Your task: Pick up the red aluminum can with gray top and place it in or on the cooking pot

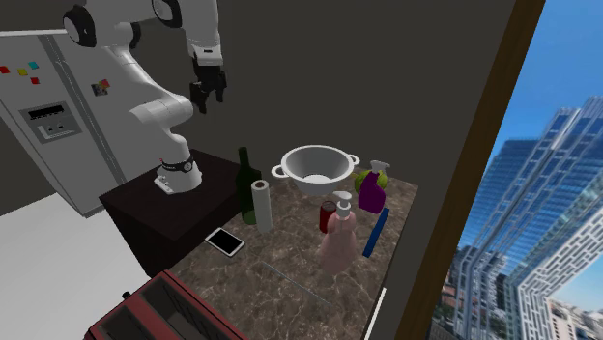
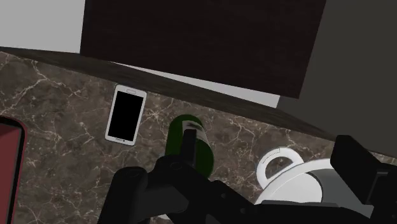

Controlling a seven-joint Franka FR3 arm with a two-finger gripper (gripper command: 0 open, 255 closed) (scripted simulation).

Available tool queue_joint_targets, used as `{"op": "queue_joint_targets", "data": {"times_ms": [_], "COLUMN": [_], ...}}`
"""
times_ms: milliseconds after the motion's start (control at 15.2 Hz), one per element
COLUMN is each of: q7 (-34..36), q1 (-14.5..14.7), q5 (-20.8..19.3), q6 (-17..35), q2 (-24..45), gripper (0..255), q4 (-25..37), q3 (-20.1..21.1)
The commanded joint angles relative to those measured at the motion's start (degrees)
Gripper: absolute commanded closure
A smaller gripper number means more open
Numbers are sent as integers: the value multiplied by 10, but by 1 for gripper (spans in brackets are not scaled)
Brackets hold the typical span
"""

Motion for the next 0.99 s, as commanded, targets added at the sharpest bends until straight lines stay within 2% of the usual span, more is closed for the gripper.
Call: {"op": "queue_joint_targets", "data": {"times_ms": [0,462,924], "q7": [0,9,19], "q1": [0,5,8], "q5": [0,9,11], "q6": [0,141,265], "q2": [0,113,251], "gripper": [0,0,0], "q4": [0,-11,18], "q3": [0,17,32]}}
